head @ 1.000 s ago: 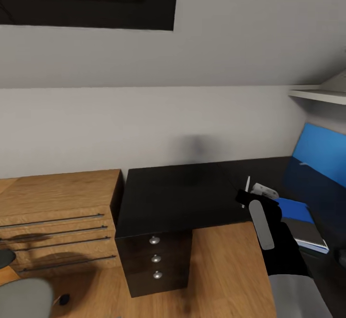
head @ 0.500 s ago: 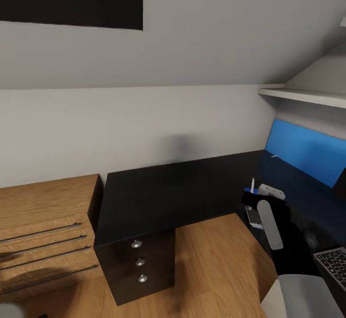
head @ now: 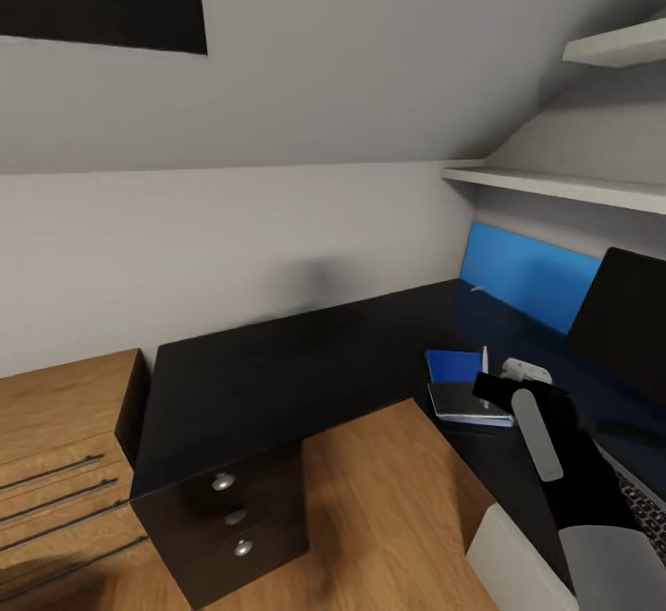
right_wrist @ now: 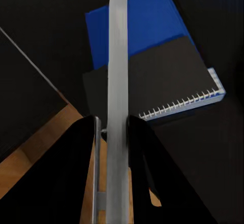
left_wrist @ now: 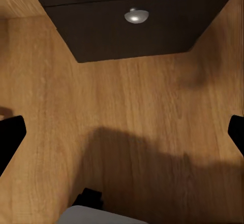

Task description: In the bedroom, organize the workspace by keeping the computer under the desk, ensuring the monitor is on the desk, placing the keyboard on the desk next to the monitor, placing the mouse on the desk next to the keyboard, moving the folder from the swivel chair onto the desk next to the mouse, stacking the notebook on top of the folder with the pen on top of the notebook, and positioning the swivel chair next to the desk.

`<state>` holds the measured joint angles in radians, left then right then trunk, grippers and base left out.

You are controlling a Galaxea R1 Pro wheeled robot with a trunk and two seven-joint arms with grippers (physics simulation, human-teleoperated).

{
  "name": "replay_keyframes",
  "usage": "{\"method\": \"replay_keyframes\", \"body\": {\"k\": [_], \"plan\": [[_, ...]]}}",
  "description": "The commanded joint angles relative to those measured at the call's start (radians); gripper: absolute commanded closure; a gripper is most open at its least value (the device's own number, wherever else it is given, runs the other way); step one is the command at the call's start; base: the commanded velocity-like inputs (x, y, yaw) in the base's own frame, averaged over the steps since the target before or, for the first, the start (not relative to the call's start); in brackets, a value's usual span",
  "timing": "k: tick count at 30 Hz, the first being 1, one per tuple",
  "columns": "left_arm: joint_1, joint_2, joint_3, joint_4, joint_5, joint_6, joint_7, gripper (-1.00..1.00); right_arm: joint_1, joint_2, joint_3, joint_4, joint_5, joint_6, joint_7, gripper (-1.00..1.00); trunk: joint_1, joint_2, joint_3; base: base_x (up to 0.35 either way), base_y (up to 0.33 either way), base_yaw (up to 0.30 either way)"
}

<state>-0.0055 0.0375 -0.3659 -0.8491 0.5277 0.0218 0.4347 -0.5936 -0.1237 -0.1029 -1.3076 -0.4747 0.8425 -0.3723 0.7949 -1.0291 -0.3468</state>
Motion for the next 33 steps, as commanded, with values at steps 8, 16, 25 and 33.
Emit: {"method": "replay_keyframes", "body": {"k": [8, 16, 25, 33], "plan": [[-0.001, 0.000, -0.007, -0.002, 0.003, 0.003, 0.008, -1.00, -0.001, -0.011, 0.011, 0.018, -0.001, 0.012, 0.026, 1.00, 0.000, -0.001, -0.001, 0.000, 0.000, -0.086], [-0.001, -0.005, -0.011, 0.000, 0.002, 0.003, 0.006, -1.00, -0.002, -0.014, 0.103, 0.041, 0.003, 0.021, 0.030, 1.00, 0.000, -0.001, -0.001, 0.003, 0.000, -0.002], [-0.001, -0.007, -0.049, 0.011, 0.001, 0.003, 0.007, -1.00, -0.003, -0.034, 0.120, 0.085, 0.004, 0.015, 0.035, 1.00, 0.000, -0.001, -0.001, 0.230, -0.015, 0.000], [-0.001, -0.011, -0.060, 0.024, 0.000, 0.003, 0.007, -1.00, -0.006, -0.051, 0.121, 0.155, 0.004, 0.003, 0.041, 1.00, 0.000, -0.001, -0.001, 0.112, -0.049, 0.000]]}}
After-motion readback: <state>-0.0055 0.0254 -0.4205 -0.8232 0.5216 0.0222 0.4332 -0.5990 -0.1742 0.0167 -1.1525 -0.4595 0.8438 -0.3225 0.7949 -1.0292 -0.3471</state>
